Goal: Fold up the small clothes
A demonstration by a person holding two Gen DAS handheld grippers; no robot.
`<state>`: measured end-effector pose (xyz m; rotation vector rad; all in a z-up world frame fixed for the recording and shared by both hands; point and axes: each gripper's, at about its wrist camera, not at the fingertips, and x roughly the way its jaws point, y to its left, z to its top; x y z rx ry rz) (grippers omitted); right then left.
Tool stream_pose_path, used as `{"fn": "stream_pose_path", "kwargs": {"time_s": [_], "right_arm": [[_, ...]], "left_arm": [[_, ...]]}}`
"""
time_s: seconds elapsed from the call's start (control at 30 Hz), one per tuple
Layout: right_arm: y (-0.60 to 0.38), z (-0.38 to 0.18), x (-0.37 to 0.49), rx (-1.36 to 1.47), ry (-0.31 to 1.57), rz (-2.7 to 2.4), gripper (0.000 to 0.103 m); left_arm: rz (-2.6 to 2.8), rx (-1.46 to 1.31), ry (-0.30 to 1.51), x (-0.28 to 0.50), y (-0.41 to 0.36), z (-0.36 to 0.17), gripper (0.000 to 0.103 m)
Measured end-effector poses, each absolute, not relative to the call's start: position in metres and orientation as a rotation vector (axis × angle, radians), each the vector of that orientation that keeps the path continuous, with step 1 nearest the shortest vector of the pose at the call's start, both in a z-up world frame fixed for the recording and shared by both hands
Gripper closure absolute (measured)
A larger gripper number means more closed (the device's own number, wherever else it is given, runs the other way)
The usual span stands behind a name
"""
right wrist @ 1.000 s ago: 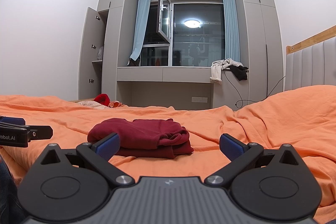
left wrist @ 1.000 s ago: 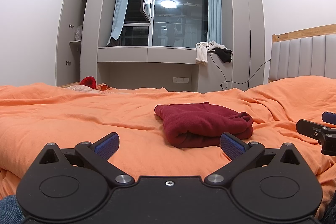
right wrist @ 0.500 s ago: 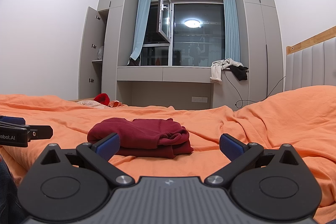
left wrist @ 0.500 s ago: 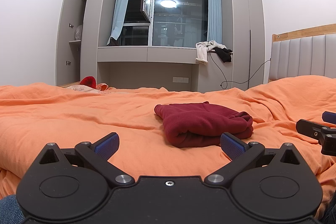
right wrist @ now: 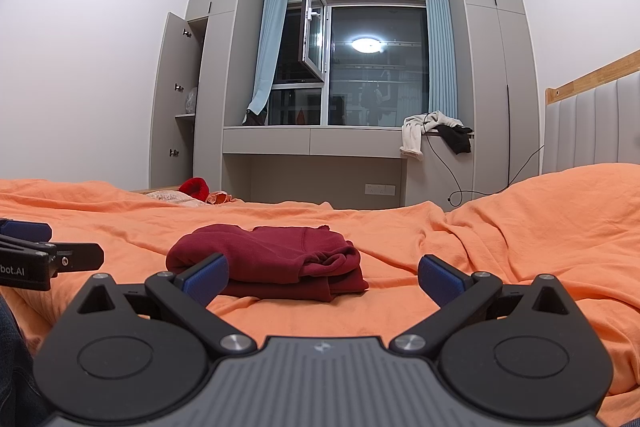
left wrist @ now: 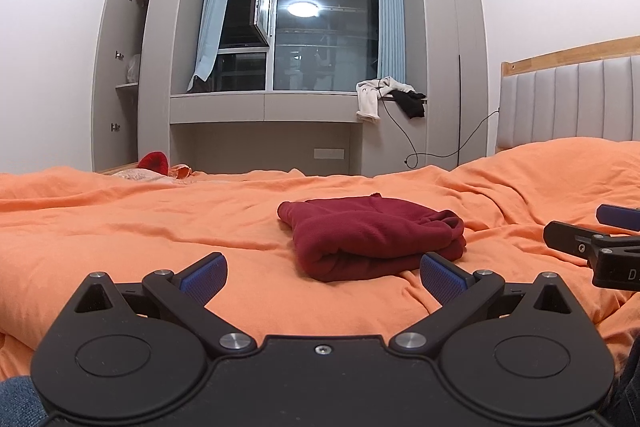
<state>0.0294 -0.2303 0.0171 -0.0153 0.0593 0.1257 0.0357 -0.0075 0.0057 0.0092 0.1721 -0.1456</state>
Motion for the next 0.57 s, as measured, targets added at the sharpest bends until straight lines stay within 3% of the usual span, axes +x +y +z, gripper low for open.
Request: {"fn": "stream_pose_path", "kwargs": {"time_s": [0.57], "right_arm": [[-0.2383, 0.0164, 0.0326, -0.02, 0.064, 0.129, 0.0]], "left_arm": [[-0.149, 0.021, 0.189, 0.0364, -0.0082, 0.0082, 0.001]]}}
